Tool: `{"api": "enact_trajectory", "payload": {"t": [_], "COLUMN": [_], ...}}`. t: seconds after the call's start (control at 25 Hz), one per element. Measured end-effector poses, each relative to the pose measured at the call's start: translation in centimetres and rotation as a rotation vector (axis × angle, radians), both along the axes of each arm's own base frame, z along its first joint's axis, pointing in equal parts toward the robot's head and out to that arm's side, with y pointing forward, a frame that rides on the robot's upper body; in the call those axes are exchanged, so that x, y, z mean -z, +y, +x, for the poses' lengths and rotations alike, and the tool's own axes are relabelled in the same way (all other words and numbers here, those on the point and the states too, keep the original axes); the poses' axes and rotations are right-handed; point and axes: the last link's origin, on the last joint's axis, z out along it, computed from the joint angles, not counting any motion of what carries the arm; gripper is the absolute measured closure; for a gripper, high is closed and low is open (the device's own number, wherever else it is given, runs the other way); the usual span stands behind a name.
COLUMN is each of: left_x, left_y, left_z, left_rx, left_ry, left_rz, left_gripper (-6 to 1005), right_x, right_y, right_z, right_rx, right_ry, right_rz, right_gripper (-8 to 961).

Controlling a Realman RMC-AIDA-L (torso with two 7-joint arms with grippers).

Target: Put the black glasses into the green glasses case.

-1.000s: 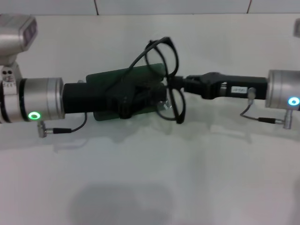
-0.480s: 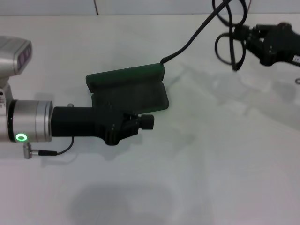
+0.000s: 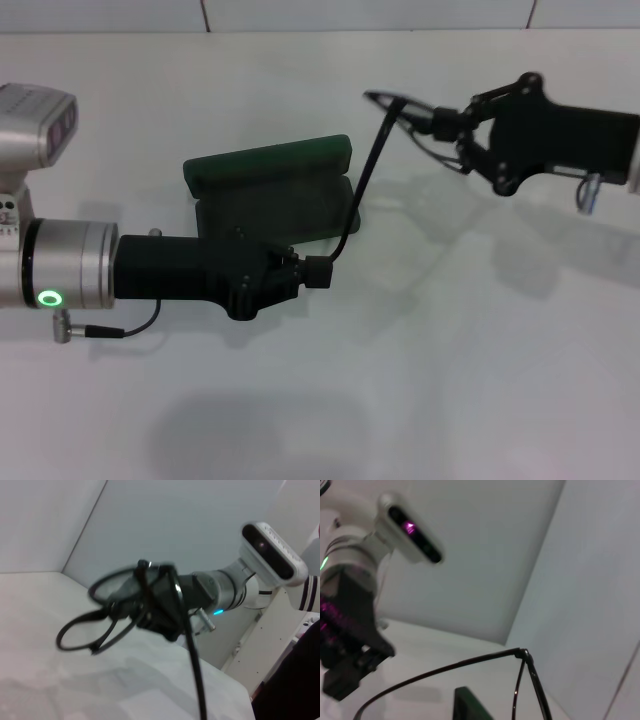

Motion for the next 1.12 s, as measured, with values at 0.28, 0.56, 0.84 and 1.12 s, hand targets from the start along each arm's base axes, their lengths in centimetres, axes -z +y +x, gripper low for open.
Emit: {"api": "enact_trajectory", "payload": {"t": [0.28,0.56,0.84,1.12], "left_x": [0.1,0.2,0.3,0.4], "left_y": [0.2,0.4,0.5,0.7], "left_z": [0.3,0.6,0.7,1.1], "left_rx": [0.007,0.013,0.014,0.023], "left_ry": [-0.001,-0.002,-0.007,-0.011], "left_rz": [0.000,0.001,0.004,0.001], "left_gripper": [983,981,979,977], "right_x": [1.6,2.4,3.0,4.0], "right_y": [-0.1,-0.7,-1.7,-2.6], "right_z": [-1.0,-2.1,-3.3,-4.0], "right_rx": [-0.044,-0.077,-0.109,-0.133], "right_ry": [-0.024,0.007,0.066,0.077], "right_rz": [-0.010,-0.049,-0.110,-0.164], "right_gripper": [900,900,900,900]}}
